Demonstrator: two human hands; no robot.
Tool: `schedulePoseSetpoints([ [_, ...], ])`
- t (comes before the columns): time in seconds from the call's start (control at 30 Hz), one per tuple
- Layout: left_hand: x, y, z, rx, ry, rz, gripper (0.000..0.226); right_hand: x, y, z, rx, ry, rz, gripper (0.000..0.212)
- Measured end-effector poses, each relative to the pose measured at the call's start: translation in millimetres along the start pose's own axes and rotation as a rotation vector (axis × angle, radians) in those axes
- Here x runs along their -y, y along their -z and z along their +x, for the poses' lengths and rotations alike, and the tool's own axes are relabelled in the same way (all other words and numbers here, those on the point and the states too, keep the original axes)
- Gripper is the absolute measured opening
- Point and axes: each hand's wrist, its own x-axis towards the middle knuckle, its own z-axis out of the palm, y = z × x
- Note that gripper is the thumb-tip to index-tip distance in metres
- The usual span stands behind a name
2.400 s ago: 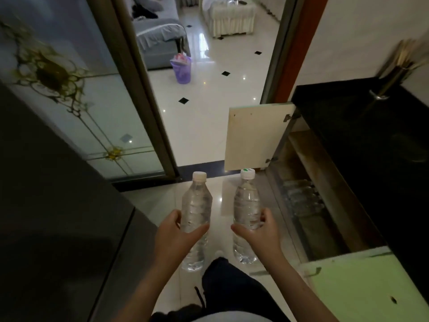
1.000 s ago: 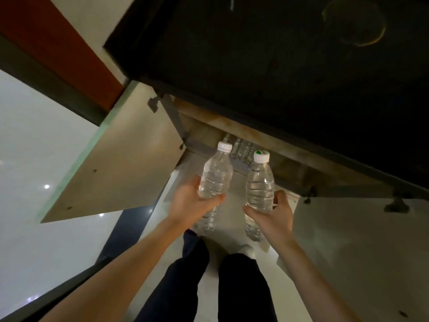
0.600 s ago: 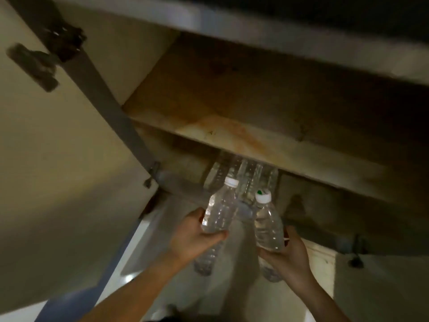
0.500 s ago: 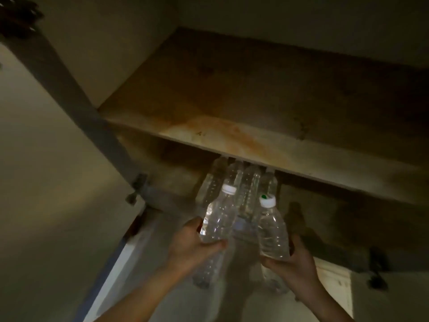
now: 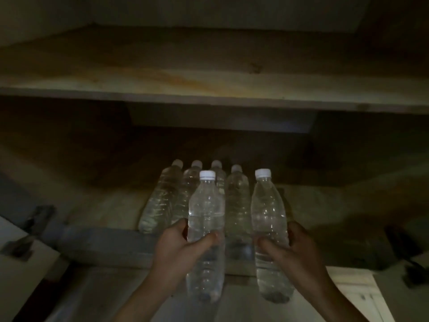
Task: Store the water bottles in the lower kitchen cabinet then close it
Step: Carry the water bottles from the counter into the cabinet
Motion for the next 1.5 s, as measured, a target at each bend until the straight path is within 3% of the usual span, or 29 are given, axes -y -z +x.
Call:
schedulePoseSetpoints([
  [0.17,1.7,-13.1,-1.9,-0.02,-0.005,-0.033,0.029,-16.9,5.2,10.0,-0.134,0.049,-0.091,0.02],
  [0.43,7.0,-13.8,0.2,-0.007,-0.027,-0.068,0.029,-28.7,-13.3,29.2,-0.162,0.021,-0.173,0.029],
  [0.57,7.7,-11.5,2.0,0.003,-0.026,-0.065,0.027,-35.6,-18.9,22.2,-0.191,0.06,-0.124,0.024],
  [0.7,11.0,-11.6,4.0,0.015,-0.031,-0.093,0.023,-36.9,-19.3,3.2,-0.168,0.21,0.103,0.005],
  [1.13,13.0,-11.1,7.4,0.006,-0.044,-0.084,0.02,-33.0,-29.4,44.5,-0.246,0.348,0.101,0.031],
  [1.27,14.5,-10.5,9.2,0.019,-0.036,-0.092,0.04,-26.9,-30.2,54.8,-0.241,0.36,0.063,0.029],
  [1.33,13.6,-10.3,9.2,0.026,-0.021,-0.099,0.05,-26.7,-30.5,57.9,-0.248,0.359,0.027,0.026],
  [1.43,12.3,-8.7,7.1,0.034,-0.018,-0.1,0.038,-26.1,-28.5,59.3,-0.258,0.358,-0.077,0.017],
  [1.5,11.2,-4.1,5.9,0.023,-0.028,-0.088,0.046,-23.9,-27.0,57.5,-0.265,0.373,-0.257,0.037],
])
